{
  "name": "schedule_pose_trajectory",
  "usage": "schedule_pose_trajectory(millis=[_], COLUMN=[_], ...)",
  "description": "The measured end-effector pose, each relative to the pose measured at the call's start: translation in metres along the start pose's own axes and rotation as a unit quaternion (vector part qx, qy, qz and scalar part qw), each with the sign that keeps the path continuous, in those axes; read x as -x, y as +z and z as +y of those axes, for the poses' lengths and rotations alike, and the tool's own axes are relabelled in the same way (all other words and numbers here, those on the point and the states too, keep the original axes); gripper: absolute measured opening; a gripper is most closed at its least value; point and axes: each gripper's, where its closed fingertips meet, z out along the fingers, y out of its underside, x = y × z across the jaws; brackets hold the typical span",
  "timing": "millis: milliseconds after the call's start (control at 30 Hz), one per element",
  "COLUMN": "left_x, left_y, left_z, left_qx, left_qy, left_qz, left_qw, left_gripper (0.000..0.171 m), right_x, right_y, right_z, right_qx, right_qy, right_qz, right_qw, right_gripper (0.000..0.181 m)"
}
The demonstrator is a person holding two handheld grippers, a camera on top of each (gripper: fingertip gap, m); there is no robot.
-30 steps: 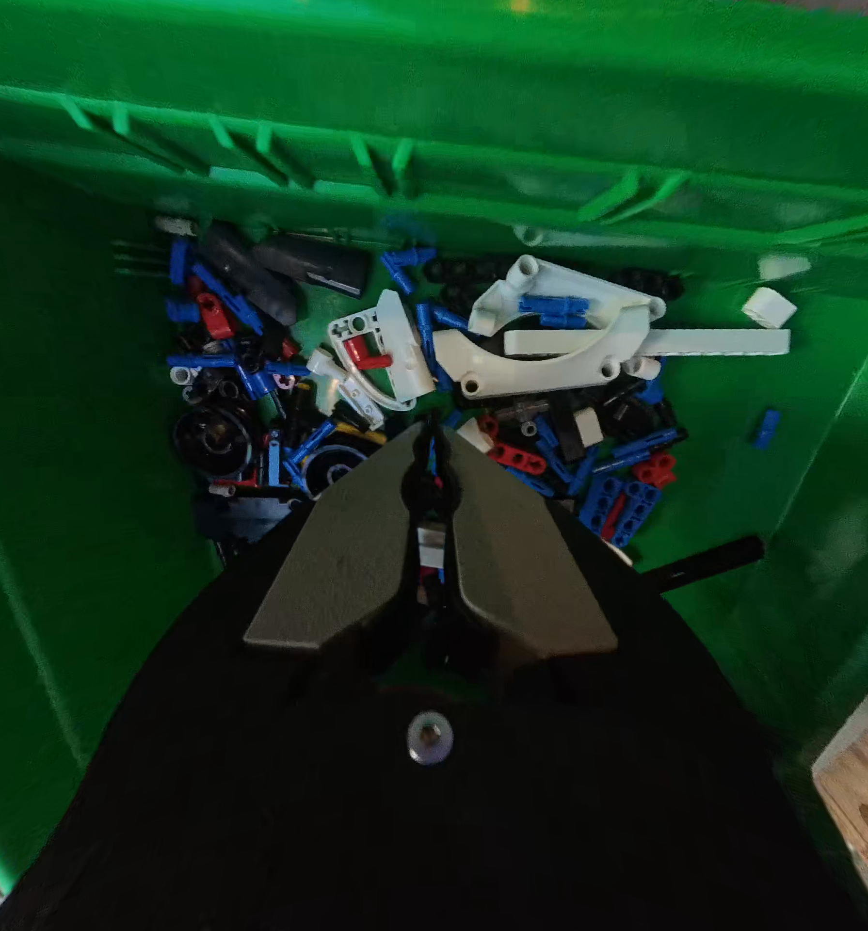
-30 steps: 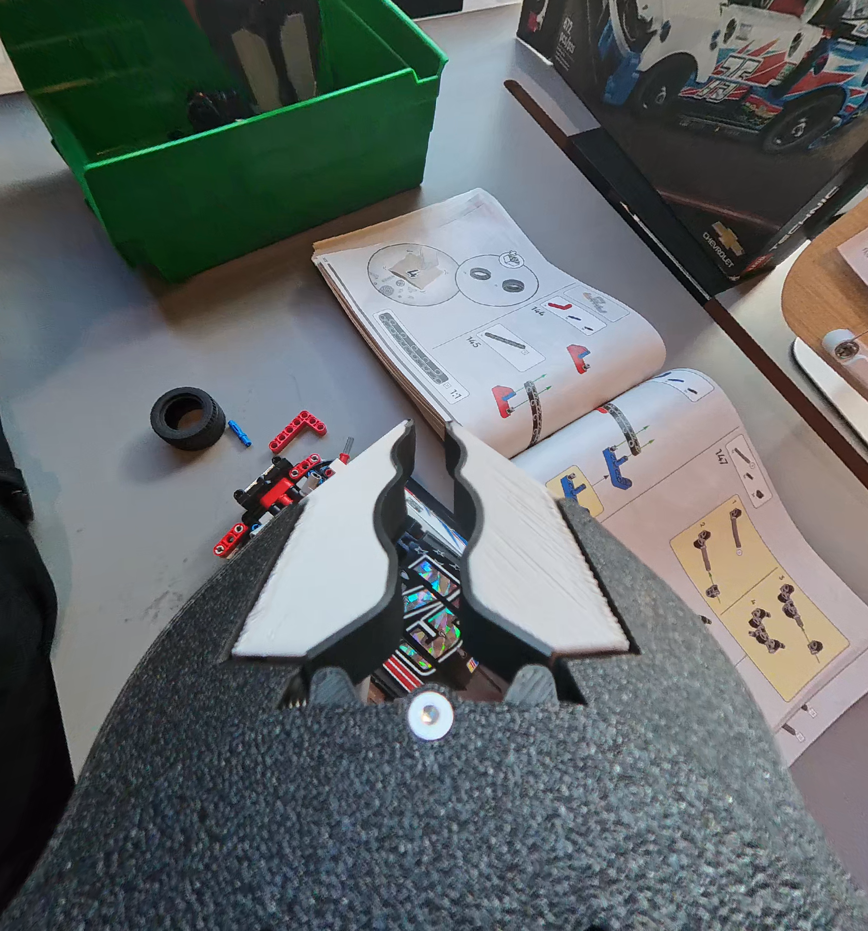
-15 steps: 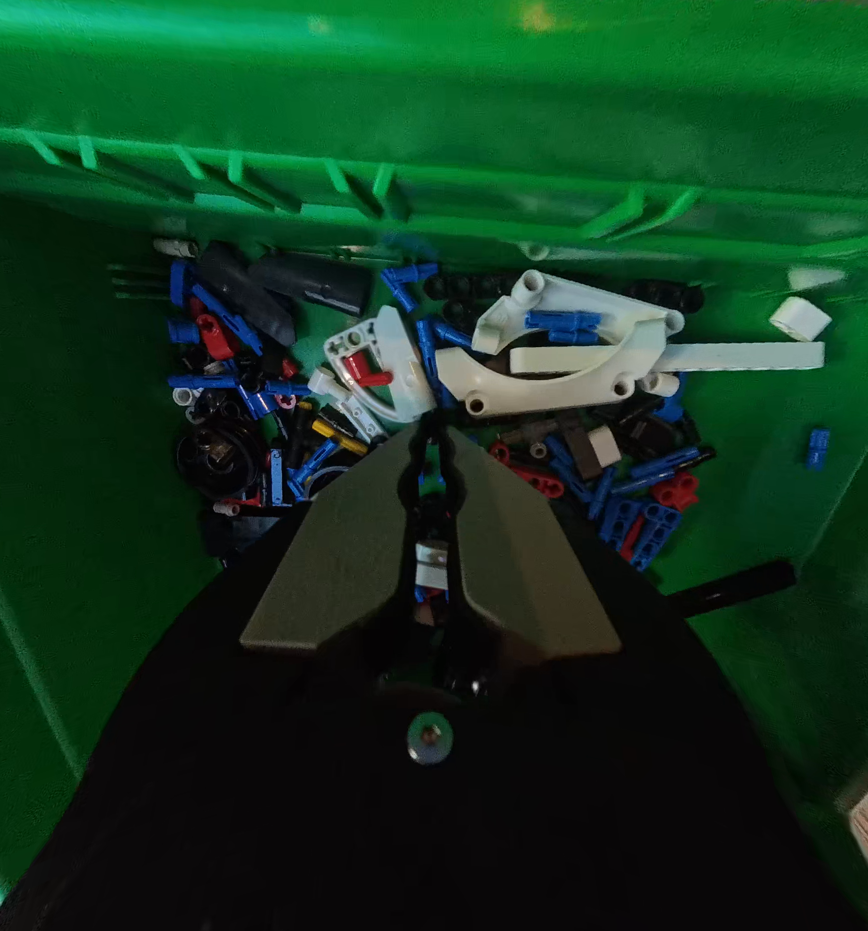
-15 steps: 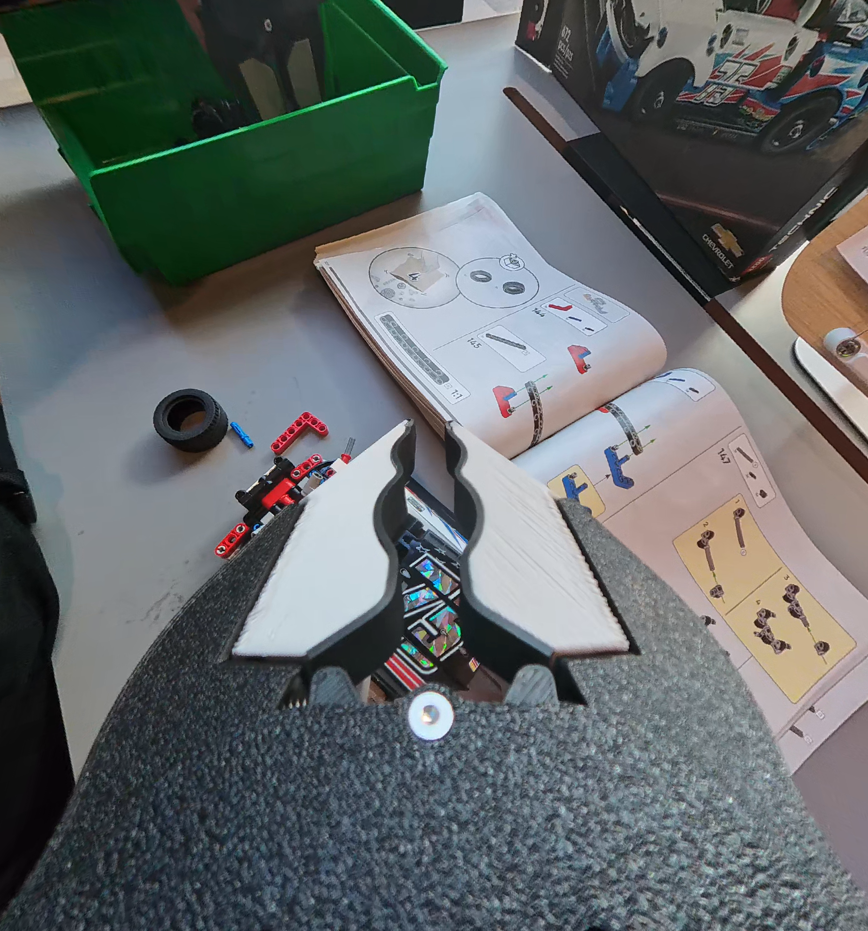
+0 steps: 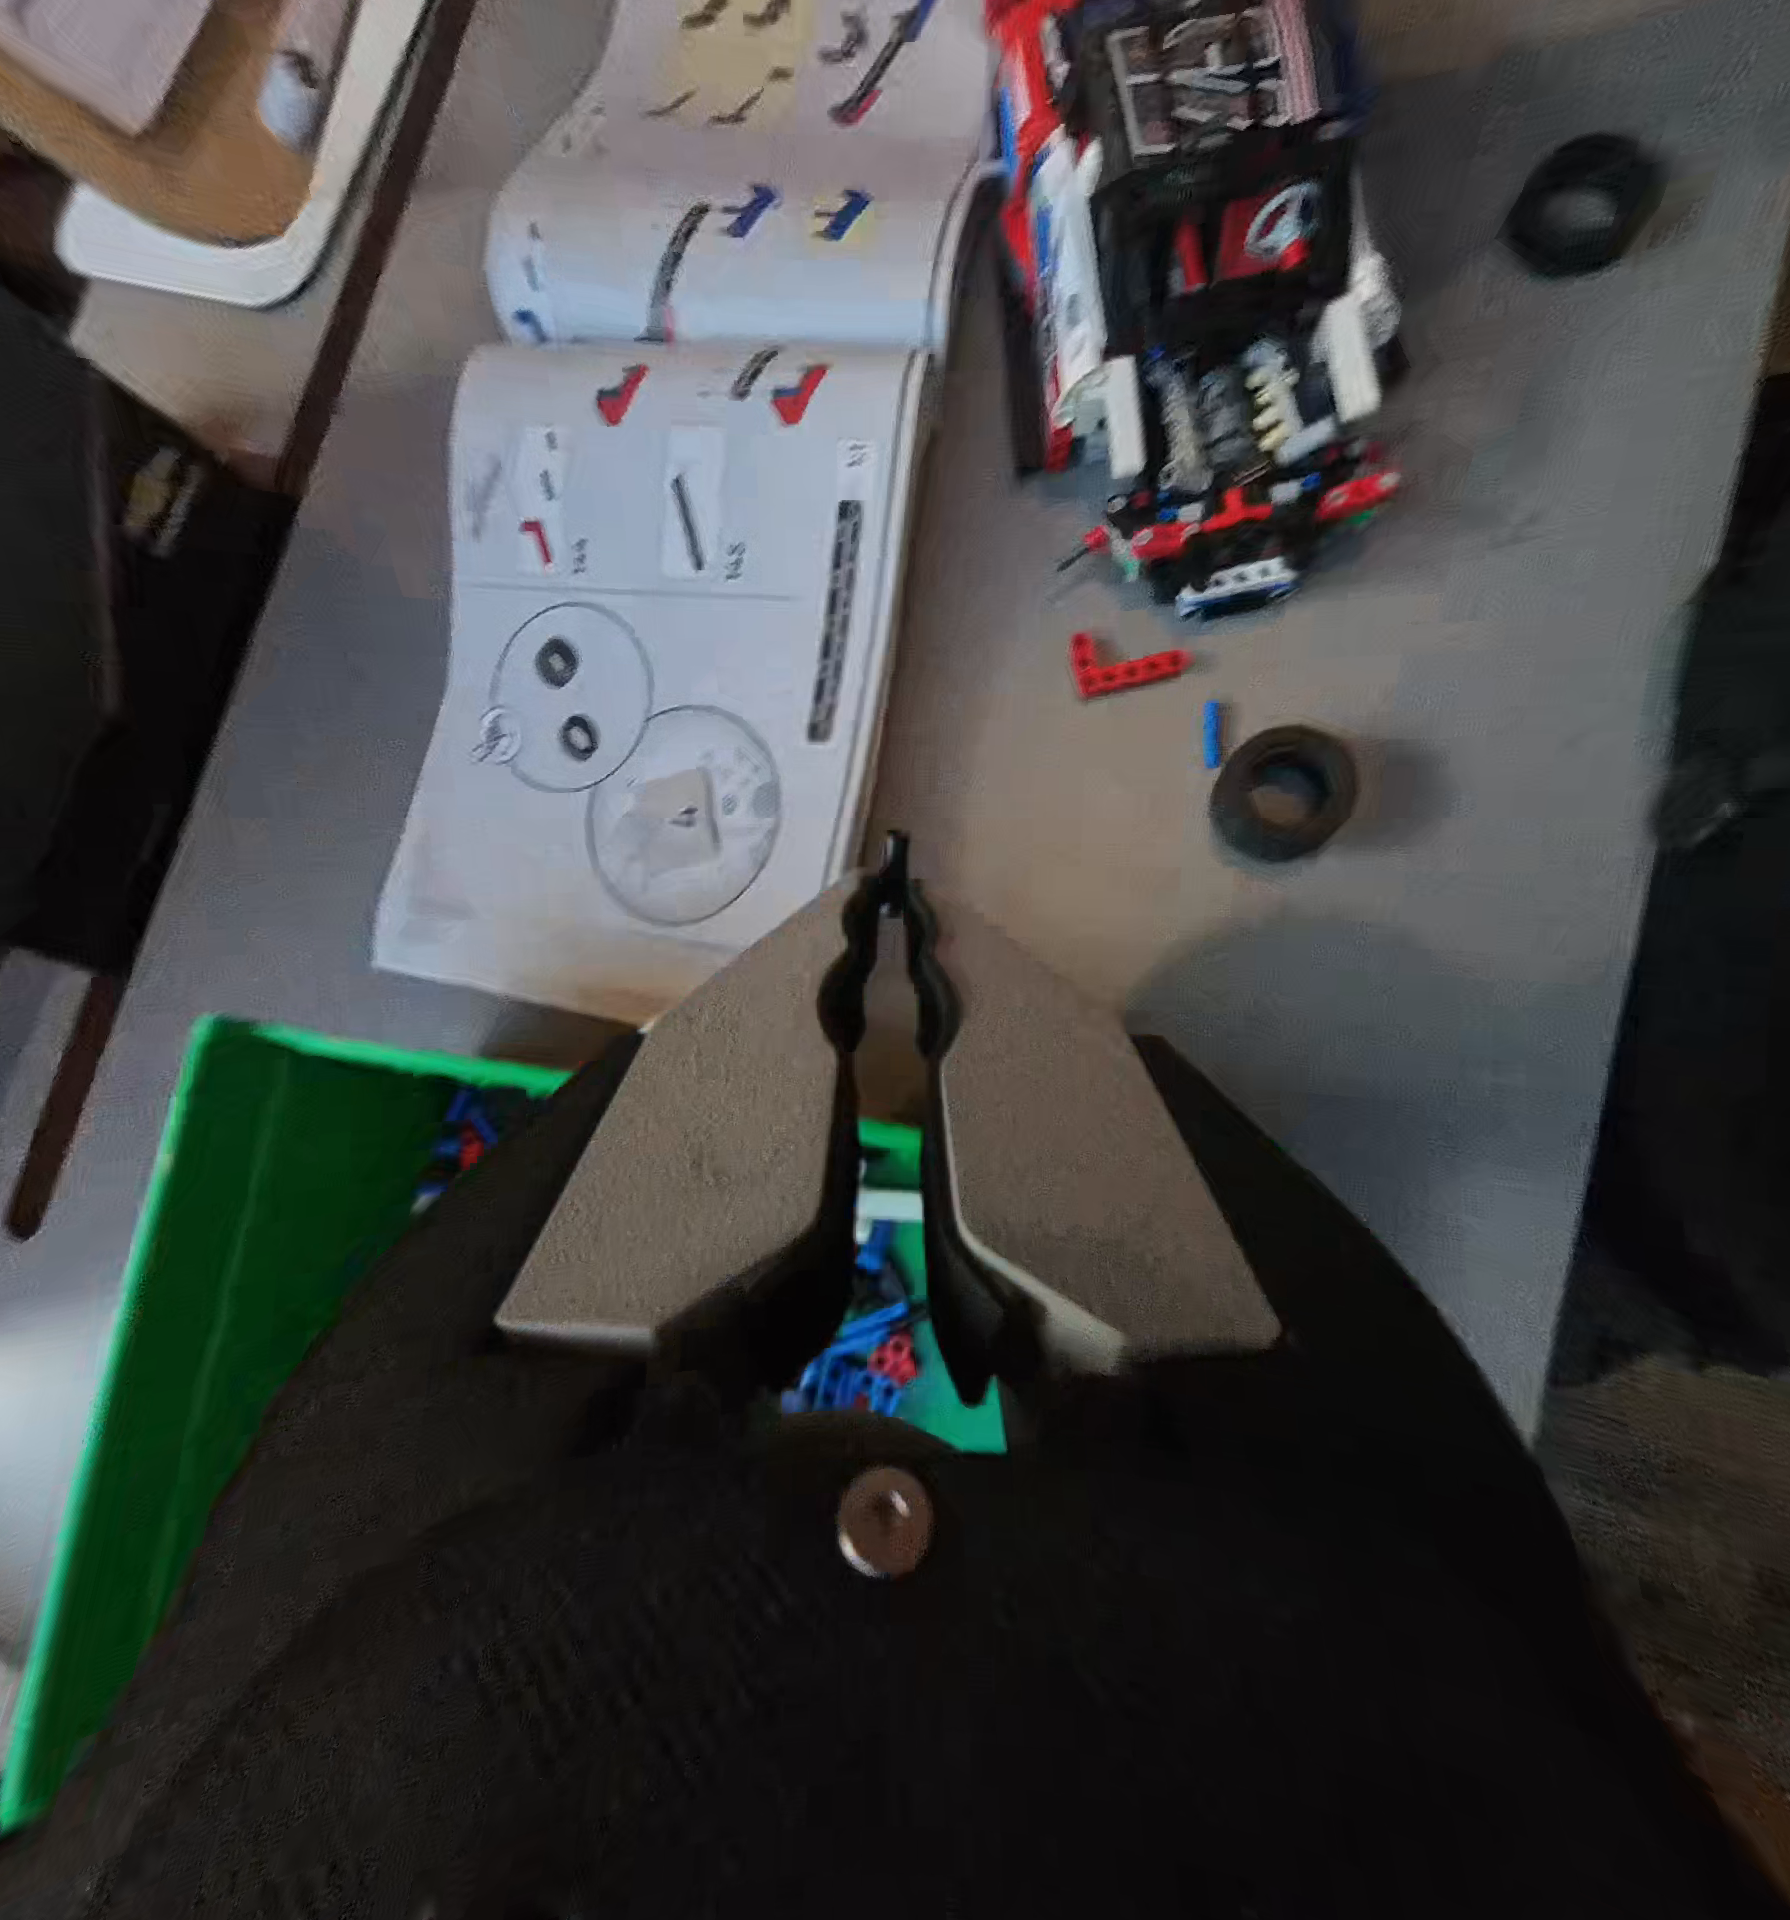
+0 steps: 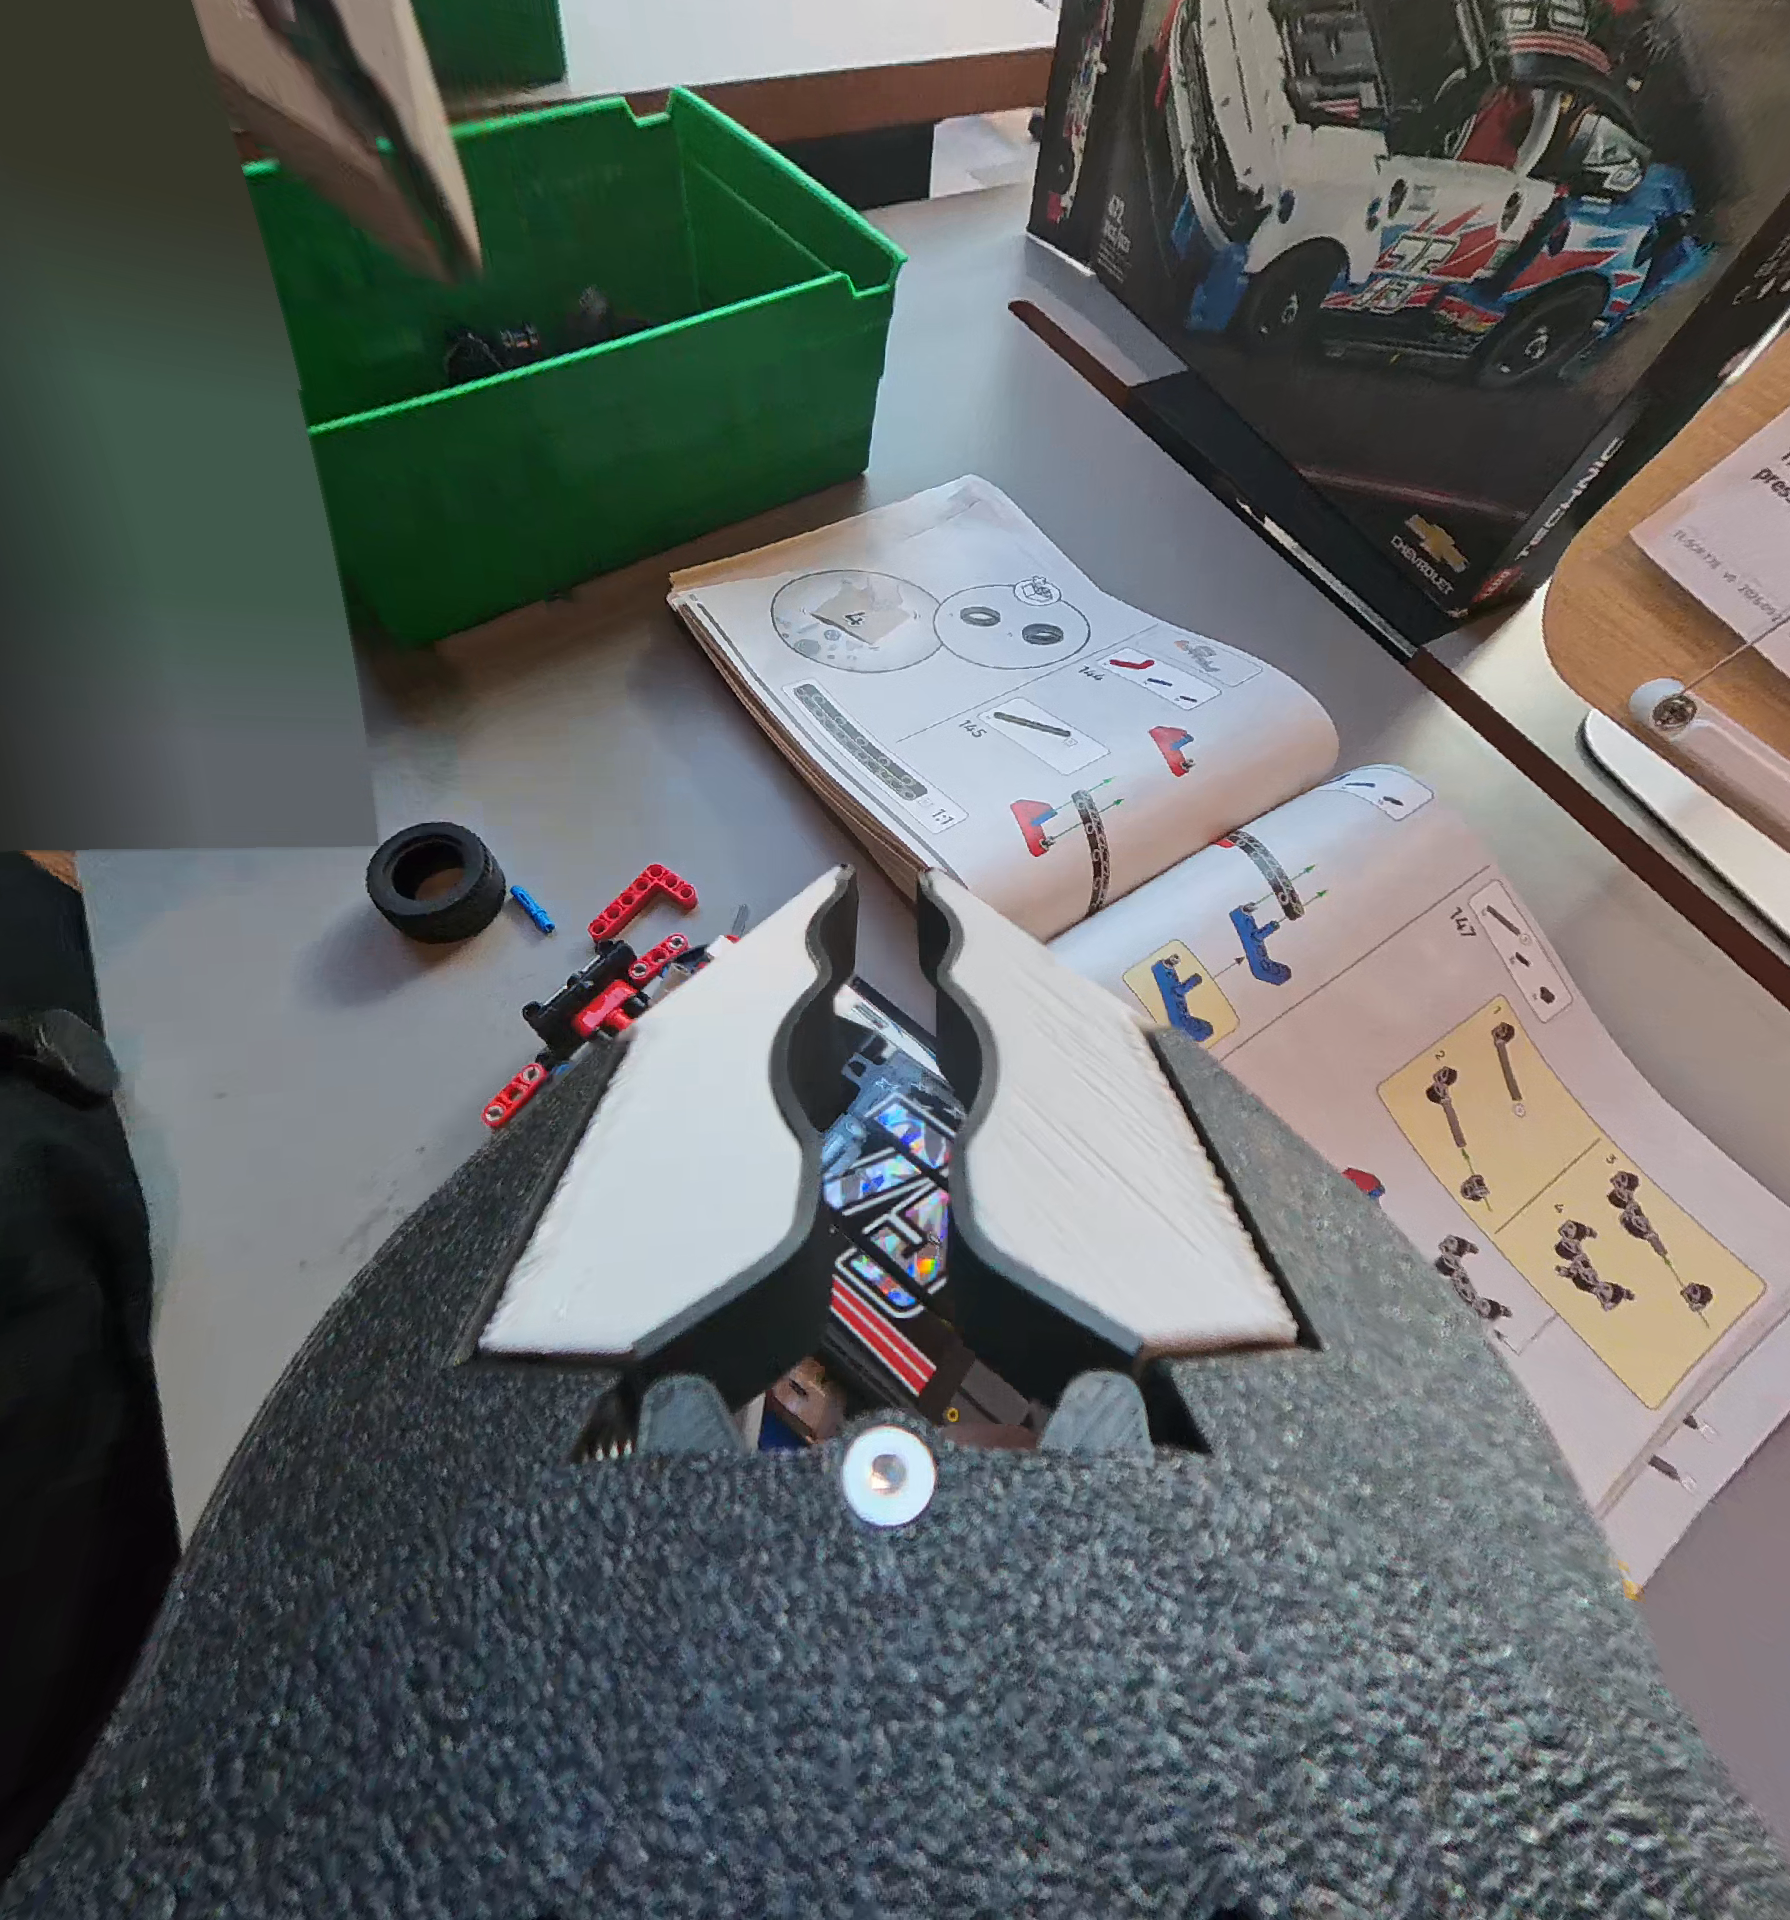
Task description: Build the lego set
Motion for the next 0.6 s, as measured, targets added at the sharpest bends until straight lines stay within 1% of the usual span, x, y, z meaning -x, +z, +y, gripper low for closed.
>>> schedule_pose_trajectory(millis=[33,67,100,167,200,233,300,400,467,533,600], left_x=[-0.023,-0.038,-0.044,-0.048,-0.058,-0.069,-0.082,-0.088,-0.093,-0.094,-0.095], left_y=[0.017,0.037,0.057,0.092,0.105,0.117,0.139,0.158,0.16,0.157,0.153], left_z=[-0.014,-0.02,-0.02,-0.008,-0.002,0.001,0.008,0.031,0.025,0.025,0.022], left_qx=[0.0,0.017,0.047,0.127,0.161,0.18,0.211,0.28,0.264,0.274,0.262], left_qy=[-0.008,-0.004,0.013,0.059,0.076,0.089,0.098,0.096,0.088,0.068,0.056], left_qz=[0.031,0.045,0.04,0.034,0.06,0.087,0.119,0.135,0.146,0.145,0.139], left_qw=[0.999,0.999,0.998,0.99,0.982,0.976,0.965,0.946,0.949,0.948,0.953], left_gripper=[0.002,0.002,0.002,0.002,0.002,0.002,0.002,0.002,0.002,0.011,0.011], right_x=[0.003,0.006,0.008,0.013,0.015,0.017,0.019,0.018,0.017,0.016,0.018], right_y=[-0.001,-0.002,-0.003,-0.009,-0.012,-0.017,-0.025,-0.039,-0.047,-0.052,-0.054], right_z=[-0.001,0.0,0.001,0.004,0.006,0.007,0.013,0.02,0.025,0.033,0.041], right_qx=[-0.008,-0.012,-0.014,-0.018,-0.02,-0.022,-0.024,-0.031,-0.035,-0.031,-0.021], right_qy=[0.0,-0.002,-0.006,-0.009,-0.009,-0.01,-0.013,-0.011,-0.006,-0.003,-0.006], right_qz=[-0.004,-0.006,-0.006,-0.008,-0.011,-0.012,-0.01,-0.001,0.003,0.006,0.005], right_qw=[1.0,1.0,1.0,1.0,1.0,1.0,1.0,0.999,0.999,0.999,1.0], right_gripper=[0.011,0.011,0.011,0.011,0.011,0.011,0.011,0.01,0.01,0.01,0.011])
